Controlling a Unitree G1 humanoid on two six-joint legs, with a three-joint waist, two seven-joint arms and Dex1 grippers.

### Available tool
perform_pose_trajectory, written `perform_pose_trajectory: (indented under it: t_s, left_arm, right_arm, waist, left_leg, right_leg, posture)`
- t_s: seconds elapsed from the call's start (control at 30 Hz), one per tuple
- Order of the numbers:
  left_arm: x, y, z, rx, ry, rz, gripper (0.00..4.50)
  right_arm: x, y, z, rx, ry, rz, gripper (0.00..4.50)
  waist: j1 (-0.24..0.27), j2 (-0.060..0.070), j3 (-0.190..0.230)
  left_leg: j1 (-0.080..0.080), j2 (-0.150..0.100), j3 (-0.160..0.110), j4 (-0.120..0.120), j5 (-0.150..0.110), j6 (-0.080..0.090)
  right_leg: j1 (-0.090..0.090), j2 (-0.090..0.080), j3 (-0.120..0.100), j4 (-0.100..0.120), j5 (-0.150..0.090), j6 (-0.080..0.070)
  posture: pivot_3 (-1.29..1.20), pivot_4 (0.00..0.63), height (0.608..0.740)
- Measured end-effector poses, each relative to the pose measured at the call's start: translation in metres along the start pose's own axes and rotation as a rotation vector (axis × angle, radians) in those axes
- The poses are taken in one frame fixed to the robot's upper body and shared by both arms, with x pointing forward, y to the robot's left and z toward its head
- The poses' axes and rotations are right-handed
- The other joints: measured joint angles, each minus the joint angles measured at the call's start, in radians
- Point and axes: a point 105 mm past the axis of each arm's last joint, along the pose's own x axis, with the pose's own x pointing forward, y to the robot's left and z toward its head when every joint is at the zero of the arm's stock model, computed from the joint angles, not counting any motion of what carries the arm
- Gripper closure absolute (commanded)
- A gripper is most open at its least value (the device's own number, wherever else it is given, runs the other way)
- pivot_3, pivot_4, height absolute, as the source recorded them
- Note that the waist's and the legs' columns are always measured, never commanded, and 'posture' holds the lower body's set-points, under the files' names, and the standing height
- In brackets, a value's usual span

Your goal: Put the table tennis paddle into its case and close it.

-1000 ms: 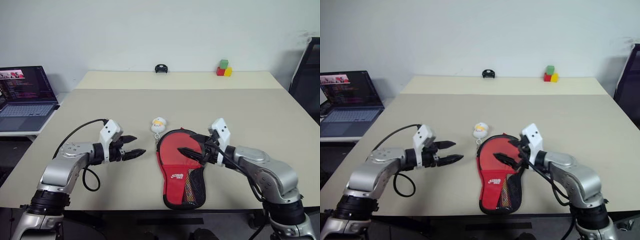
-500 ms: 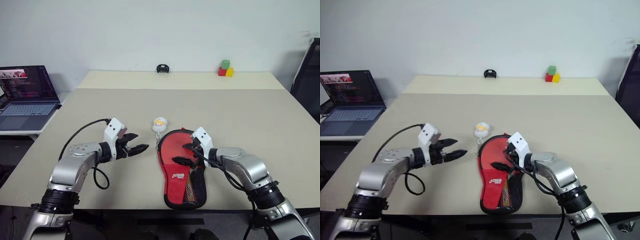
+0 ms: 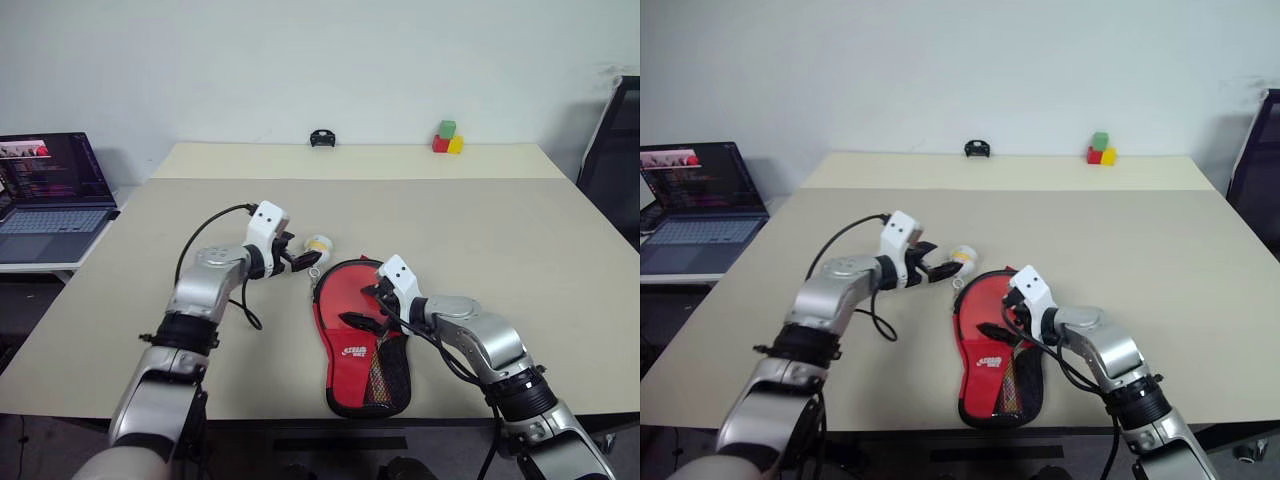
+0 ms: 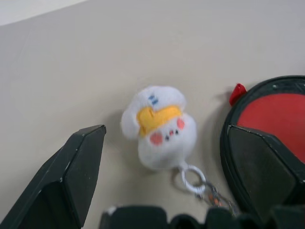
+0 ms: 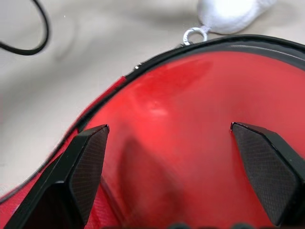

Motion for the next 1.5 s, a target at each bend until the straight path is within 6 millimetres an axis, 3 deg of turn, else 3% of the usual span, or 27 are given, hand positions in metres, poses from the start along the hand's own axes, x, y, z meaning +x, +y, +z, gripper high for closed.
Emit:
perform_pose_trajectory:
  t_s: [0.23, 0.63, 0.73, 1.0, 1.07, 1.13, 1.5]
  left_arm:
    - [0.034, -0.008, -0.014, -0.062, 0.103, -0.037, 0.03]
    - [0.044, -0.013, -0.019, -0.052, 0.135, -0.055, 0.03]
    - [0.045, -0.015, -0.02, -0.059, 0.131, -0.063, 0.64]
    - [0.048, -0.022, -0.023, -0.069, 0.136, -0.089, 3.57]
    - [0.048, -0.022, -0.022, -0.071, 0.131, -0.089, 4.1]
    - [0.048, -0.022, -0.022, -0.072, 0.128, -0.089, 4.32]
    - [0.06, -0.041, -0.009, 0.07, 0.12, -0.146, 4.32]
  right_arm:
    - [0.001, 0.006, 0.0, 0.02, -0.018, -0.007, 0.0]
    - [0.001, 0.011, -0.001, 0.047, -0.029, -0.021, 0.0]
    - [0.001, 0.011, -0.001, 0.052, -0.028, -0.021, 0.0]
    - [-0.002, 0.01, -0.002, 0.062, -0.032, -0.031, 0.0]
    - [-0.002, 0.01, -0.003, 0.064, -0.032, -0.034, 0.0]
    - [-0.004, 0.01, -0.003, 0.064, -0.031, -0.036, 0.0]
    - [-0.019, -0.006, -0.012, 0.038, 0.017, -0.106, 0.0]
  waist:
    - [-0.001, 0.0, 0.0]
    - [0.001, -0.001, 0.0]
    - [0.002, -0.001, -0.001]
    - [0.002, -0.001, -0.001]
    - [0.002, -0.001, -0.001]
    - [0.003, -0.001, -0.001]
    - [0.006, -0.002, -0.001]
  left_leg:
    - [0.0, -0.001, 0.0, 0.0, 0.0, 0.0]
    - [-0.001, -0.001, 0.0, 0.0, 0.0, 0.0]
    - [-0.001, -0.001, 0.0, 0.0, 0.0, 0.0]
    - [0.0, -0.001, 0.0, 0.0, 0.0, 0.0]
    - [0.0, -0.001, 0.0, 0.0, 0.0, 0.0]
    - [0.0, -0.001, 0.0, 0.0, 0.0, 0.0]
    - [0.0, -0.001, 0.0, 0.0, 0.0, 0.0]
  right_leg:
    - [-0.001, 0.0, -0.001, 0.0, 0.0, 0.0]
    - [-0.001, 0.0, -0.001, 0.0, 0.0, 0.0]
    - [-0.001, 0.0, -0.001, 0.0, 0.0, 0.0]
    - [-0.001, 0.0, -0.001, 0.0, 0.0, 0.0]
    - [0.0, 0.0, -0.001, 0.0, 0.0, 0.0]
    - [0.0, 0.0, -0.001, 0.0, 0.0, 0.0]
    - [0.0, 0.0, -0.001, 0.0, 0.0, 0.0]
  posture:
    - [0.0, 0.15, 0.74]
    - [0.0, 0.15, 0.74]
    - [0.0, 0.15, 0.74]
    - [0.0, 0.15, 0.74]
    - [0.0, 0.15, 0.74]
    - [0.0, 0.15, 0.74]
    - [0.0, 0.15, 0.74]
